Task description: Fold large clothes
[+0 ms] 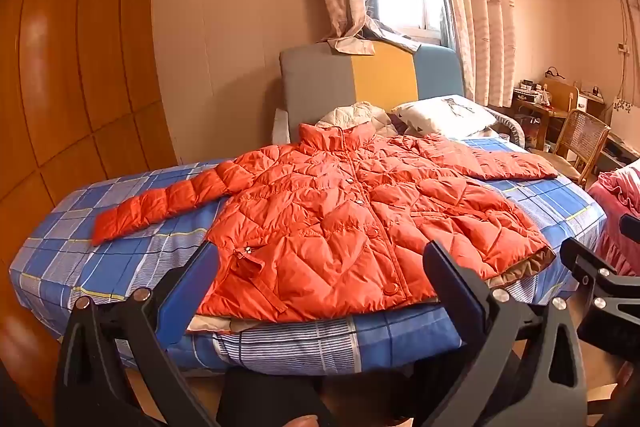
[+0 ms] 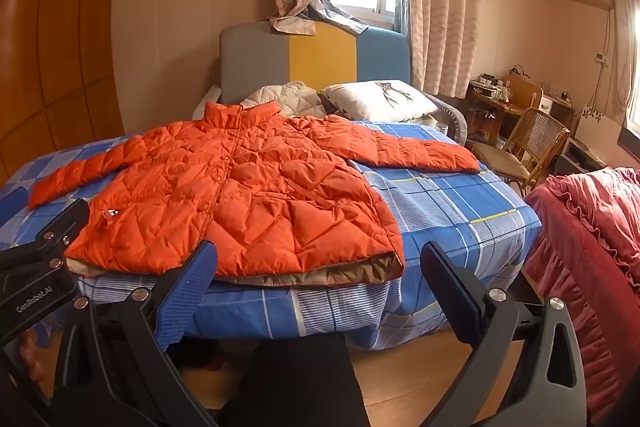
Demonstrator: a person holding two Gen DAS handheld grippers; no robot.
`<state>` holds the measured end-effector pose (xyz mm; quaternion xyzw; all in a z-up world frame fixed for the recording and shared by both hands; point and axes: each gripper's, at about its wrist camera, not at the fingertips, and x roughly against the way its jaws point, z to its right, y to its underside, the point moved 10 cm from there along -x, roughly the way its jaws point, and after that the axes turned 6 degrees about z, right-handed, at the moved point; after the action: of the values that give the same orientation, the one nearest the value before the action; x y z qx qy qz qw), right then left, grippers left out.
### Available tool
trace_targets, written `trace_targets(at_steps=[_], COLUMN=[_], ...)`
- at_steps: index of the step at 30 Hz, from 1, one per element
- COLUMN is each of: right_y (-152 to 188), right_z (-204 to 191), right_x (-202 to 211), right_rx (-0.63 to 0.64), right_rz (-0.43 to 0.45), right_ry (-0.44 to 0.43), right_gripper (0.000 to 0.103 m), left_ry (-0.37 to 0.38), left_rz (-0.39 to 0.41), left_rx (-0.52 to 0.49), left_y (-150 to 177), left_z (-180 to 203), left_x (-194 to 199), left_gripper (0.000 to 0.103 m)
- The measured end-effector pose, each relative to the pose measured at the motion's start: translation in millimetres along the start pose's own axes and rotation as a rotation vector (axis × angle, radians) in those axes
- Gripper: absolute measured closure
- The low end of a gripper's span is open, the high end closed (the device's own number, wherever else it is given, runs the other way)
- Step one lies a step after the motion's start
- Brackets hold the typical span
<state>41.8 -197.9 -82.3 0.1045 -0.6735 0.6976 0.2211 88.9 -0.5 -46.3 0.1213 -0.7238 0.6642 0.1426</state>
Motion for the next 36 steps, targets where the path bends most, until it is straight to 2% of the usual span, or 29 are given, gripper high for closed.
trace_targets(at_steps=[13, 36], right_y=[4.8, 11.1], right_z=[1.9, 7.2], right_x=[-3.1, -8.7], right_rx=[0.001, 0.003], right_rz=[-0.014, -0.04], right_ry=[-0.003, 0.01], right_gripper=[0.003, 0.003], left_ry=[-0.002, -0.004], left_rz=[0.0, -0.009], left_rx=[-0.006, 0.022], left_y=[4.9, 5.1], left_z=[9.1, -2.9], left_x=[-4.6, -2.0], left_gripper=[0.002, 0.002])
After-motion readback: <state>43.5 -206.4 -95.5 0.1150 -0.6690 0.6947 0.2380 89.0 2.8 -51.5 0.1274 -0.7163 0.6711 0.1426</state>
